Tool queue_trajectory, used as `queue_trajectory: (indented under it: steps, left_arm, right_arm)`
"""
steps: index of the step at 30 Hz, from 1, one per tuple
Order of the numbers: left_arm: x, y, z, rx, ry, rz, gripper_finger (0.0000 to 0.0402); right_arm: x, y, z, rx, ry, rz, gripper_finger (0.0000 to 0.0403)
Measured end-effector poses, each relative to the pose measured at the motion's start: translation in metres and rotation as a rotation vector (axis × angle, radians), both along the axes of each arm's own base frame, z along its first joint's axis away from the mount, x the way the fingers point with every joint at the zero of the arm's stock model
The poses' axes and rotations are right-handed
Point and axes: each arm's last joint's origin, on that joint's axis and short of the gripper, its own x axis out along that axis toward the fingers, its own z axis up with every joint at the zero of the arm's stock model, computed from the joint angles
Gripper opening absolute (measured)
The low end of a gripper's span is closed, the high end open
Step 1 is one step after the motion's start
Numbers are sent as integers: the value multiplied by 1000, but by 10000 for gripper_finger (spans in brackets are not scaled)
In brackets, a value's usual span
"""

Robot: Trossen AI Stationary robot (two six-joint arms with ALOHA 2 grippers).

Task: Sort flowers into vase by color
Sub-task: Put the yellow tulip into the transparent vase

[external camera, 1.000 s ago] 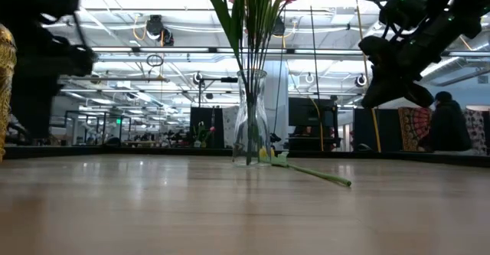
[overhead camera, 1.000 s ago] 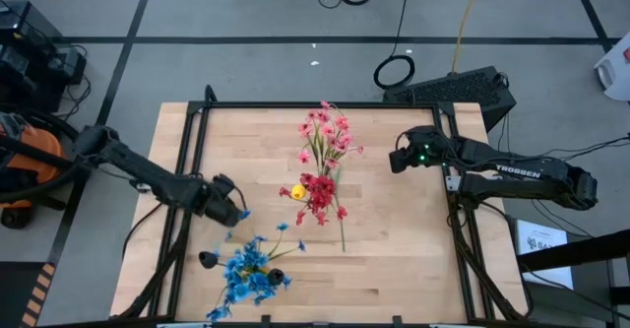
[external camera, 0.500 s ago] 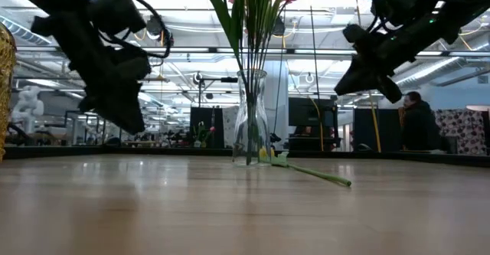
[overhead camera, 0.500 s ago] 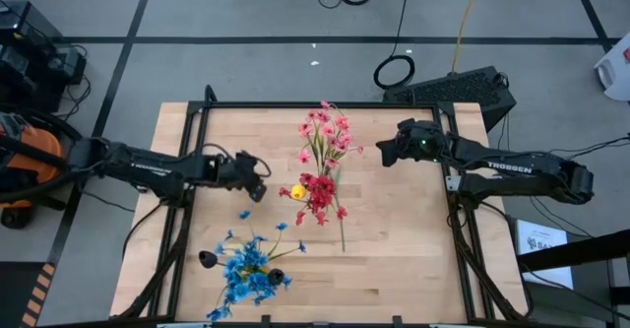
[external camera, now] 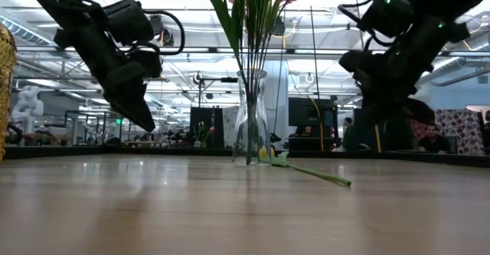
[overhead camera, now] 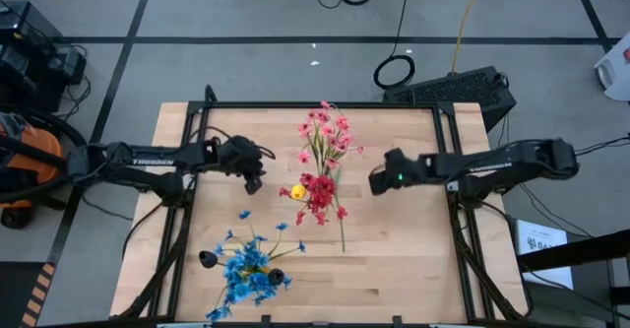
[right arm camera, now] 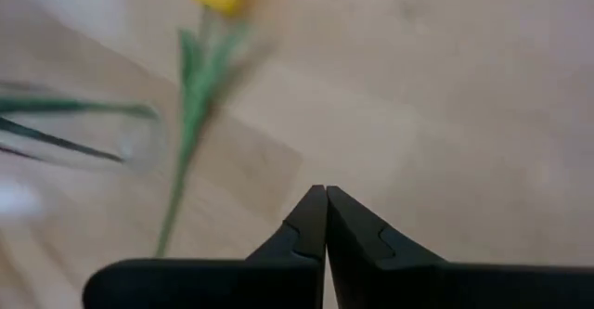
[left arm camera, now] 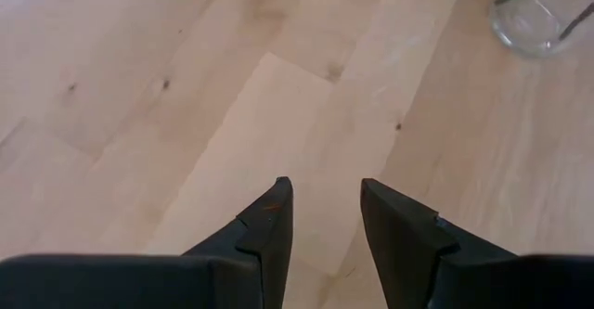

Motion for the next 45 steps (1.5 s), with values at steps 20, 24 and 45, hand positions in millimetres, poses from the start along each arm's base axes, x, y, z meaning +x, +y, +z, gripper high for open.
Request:
queue_trajectory:
  steps: [20,24,45]
  left_arm:
    - [-5,12,0,65,18,-129,134]
    - [-6,11,-1,59,29,-168,134]
    - [-12,7,-6,-18,94,-196,134]
  right_arm:
    - [98,98,-1,56,232,-130,49]
    - [124,104,-6,15,273,-74,89]
    - [171,119,-50,-76,605,89,39]
